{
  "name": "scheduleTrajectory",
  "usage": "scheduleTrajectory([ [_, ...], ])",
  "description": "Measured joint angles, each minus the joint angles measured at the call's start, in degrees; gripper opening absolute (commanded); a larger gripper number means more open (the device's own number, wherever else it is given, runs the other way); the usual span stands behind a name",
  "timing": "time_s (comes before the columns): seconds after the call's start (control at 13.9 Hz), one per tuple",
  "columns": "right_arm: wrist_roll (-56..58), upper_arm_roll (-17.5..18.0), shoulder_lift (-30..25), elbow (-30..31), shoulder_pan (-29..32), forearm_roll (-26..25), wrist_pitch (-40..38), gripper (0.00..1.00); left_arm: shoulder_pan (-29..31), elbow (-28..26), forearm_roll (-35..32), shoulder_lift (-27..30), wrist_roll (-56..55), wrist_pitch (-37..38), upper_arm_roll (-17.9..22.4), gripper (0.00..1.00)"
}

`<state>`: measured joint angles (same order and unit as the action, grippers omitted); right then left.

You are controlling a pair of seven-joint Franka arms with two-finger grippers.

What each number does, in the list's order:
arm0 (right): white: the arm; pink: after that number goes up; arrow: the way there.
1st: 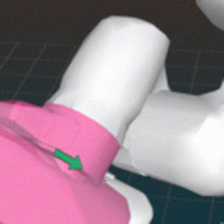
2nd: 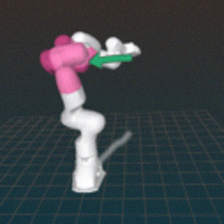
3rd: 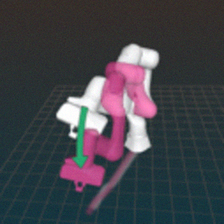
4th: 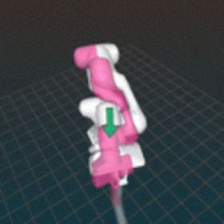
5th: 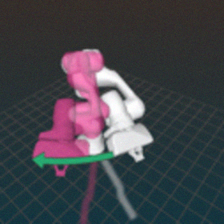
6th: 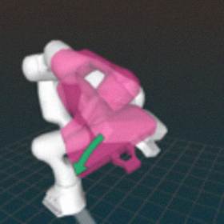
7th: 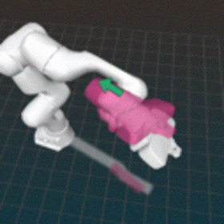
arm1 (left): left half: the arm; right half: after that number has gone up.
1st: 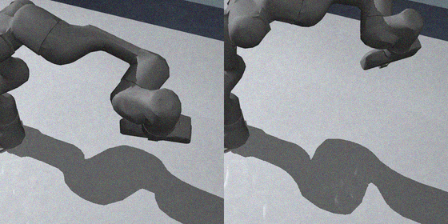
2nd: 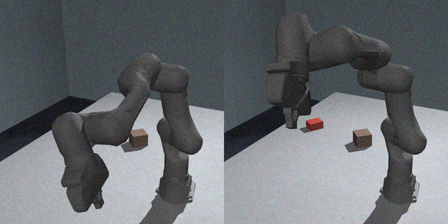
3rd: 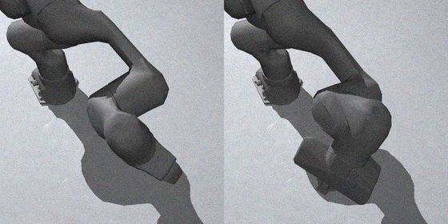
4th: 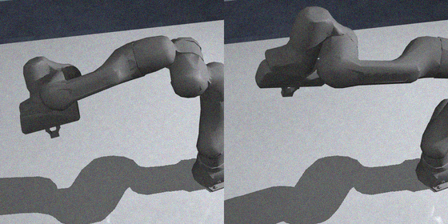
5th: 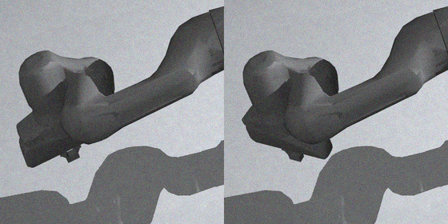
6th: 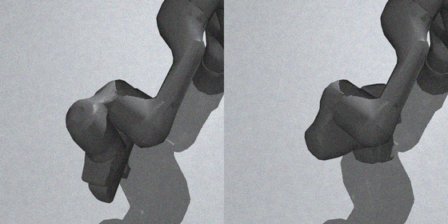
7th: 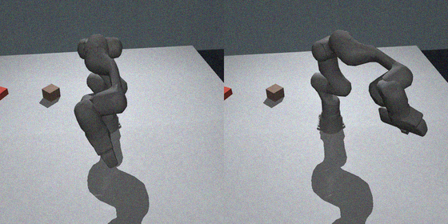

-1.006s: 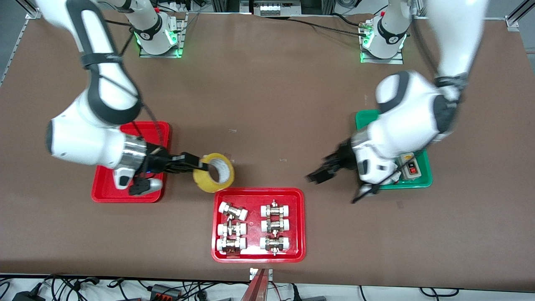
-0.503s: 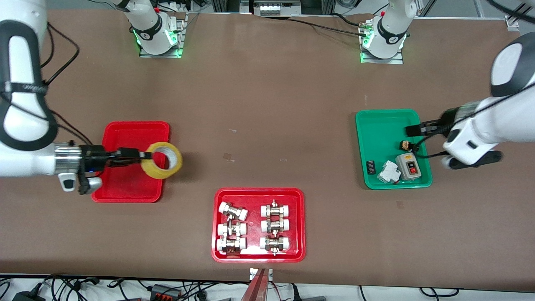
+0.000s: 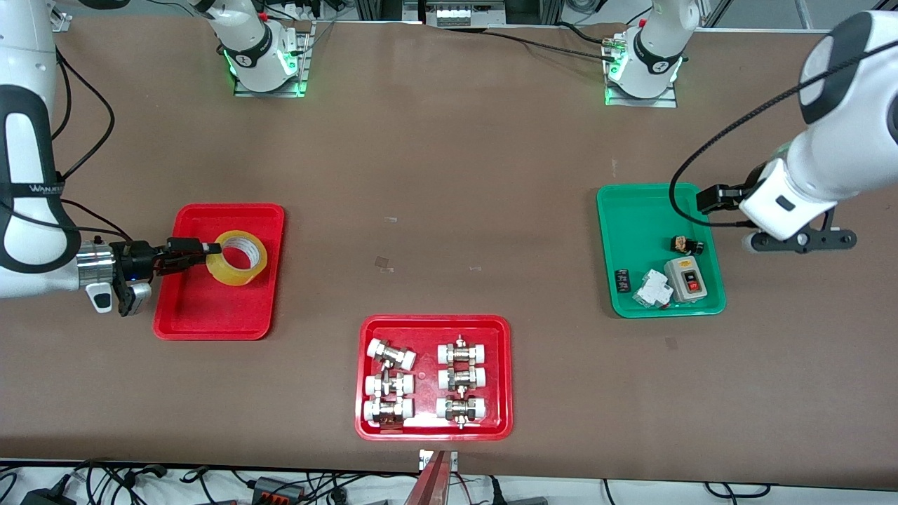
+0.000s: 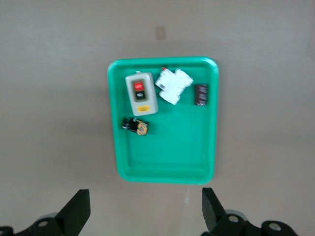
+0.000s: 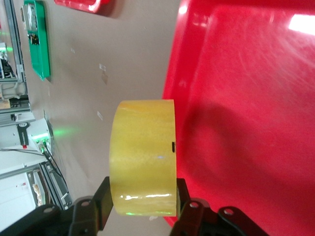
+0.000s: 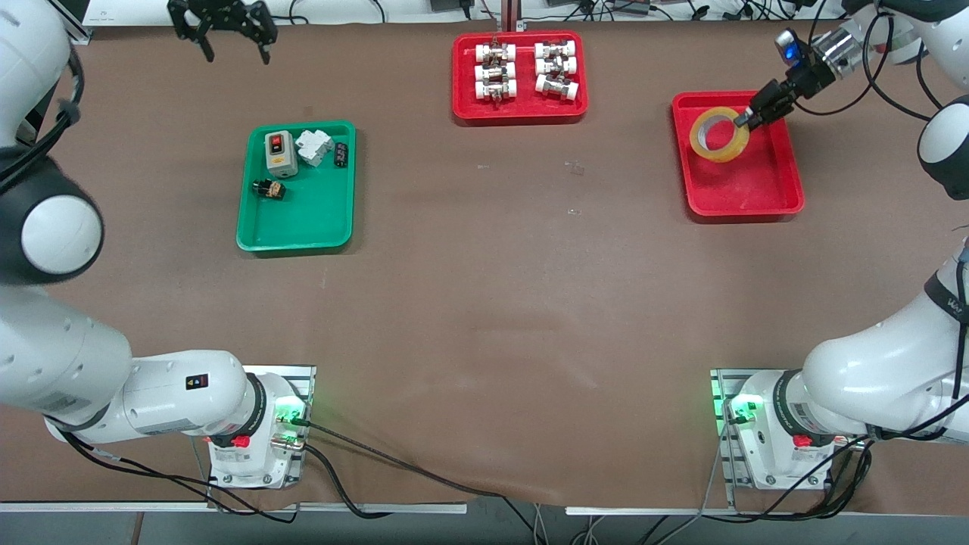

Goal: Left arm passes tape to right arm into tray
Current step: 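Lower the tape into the empty red tray and open the right gripper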

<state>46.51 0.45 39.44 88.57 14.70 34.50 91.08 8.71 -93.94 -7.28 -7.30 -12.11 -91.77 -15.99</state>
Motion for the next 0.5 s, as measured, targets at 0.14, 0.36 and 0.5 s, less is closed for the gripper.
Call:
scheduleTrajectory([
  [0.14,1.8,0.0,1.5,0.0,0.8,-0.5,0.1,0.15,-1.8,-0.9,0.5,2.7,0.7,-0.4,4.0,1.0],
  [0.36,2.6,0.2,2.1,0.0,0.9,-1.4,0.3,0.96,-3.9,-0.3,1.6,5.4,1.1,4.0,2.8,1.0],
  [0.5,2.8,0.4,2.1,-0.2,0.9,-2.5,1.2,1.0,-4.8,-0.3,4.1,6.3,0.8,3.1,1.5,1.0],
])
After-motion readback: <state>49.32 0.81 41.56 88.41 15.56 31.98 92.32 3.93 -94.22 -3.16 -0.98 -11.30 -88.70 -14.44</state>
